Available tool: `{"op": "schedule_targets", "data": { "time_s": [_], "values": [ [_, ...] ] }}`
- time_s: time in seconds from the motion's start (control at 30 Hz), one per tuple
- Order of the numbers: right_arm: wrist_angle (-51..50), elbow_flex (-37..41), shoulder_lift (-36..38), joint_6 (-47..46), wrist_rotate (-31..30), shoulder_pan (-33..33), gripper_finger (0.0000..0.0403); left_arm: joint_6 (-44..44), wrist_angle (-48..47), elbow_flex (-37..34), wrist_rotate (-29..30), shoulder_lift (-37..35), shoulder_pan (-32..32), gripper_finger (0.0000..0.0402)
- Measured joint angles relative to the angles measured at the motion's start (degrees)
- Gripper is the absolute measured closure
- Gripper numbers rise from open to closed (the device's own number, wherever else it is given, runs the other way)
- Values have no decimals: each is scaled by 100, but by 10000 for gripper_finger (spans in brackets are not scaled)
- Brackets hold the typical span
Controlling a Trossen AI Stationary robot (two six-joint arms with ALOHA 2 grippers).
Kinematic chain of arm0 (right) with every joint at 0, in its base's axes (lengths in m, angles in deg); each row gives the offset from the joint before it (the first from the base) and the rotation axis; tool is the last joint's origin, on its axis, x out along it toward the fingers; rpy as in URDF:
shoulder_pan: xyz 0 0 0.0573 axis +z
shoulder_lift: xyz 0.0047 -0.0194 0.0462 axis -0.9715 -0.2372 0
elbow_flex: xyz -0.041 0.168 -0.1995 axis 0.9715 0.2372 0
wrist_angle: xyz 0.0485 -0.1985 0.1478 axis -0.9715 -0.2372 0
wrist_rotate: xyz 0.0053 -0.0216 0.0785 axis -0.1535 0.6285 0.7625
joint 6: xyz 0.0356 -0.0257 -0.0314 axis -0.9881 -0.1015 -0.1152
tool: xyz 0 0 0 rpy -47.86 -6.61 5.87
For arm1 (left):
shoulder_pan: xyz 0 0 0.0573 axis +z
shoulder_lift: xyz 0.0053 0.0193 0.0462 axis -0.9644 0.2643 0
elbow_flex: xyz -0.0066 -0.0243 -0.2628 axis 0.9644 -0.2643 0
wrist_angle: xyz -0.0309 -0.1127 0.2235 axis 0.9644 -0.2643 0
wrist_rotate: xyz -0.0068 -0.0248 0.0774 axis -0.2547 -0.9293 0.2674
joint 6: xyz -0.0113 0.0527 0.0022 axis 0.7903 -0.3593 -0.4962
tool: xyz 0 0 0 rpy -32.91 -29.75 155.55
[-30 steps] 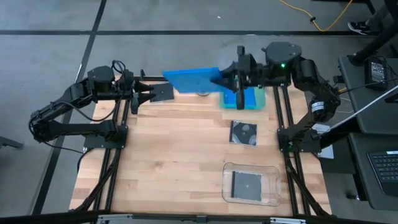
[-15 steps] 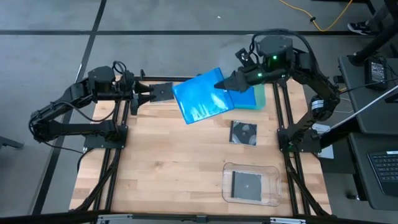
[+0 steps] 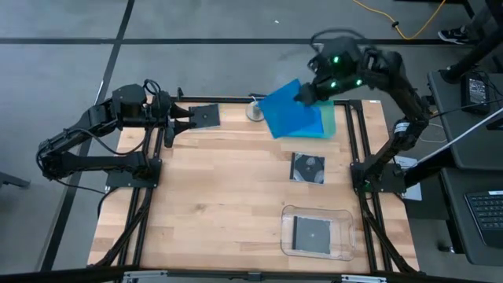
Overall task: Pick & place jewel cases by type
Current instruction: Put the blue CD case into the blue bin
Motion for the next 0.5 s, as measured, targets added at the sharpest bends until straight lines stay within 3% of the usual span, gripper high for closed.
{"op": "schedule_targets", "data": {
  "time_s": [0.33,0.5],
  "values": [
    [-601,264,400,1253,1180,-2545,351,9,-28,0,98,0,0,215],
    [-527,1385,706,1946,1704,-3684,351,154,-24,0,561,0,0,215]
  ]
}}
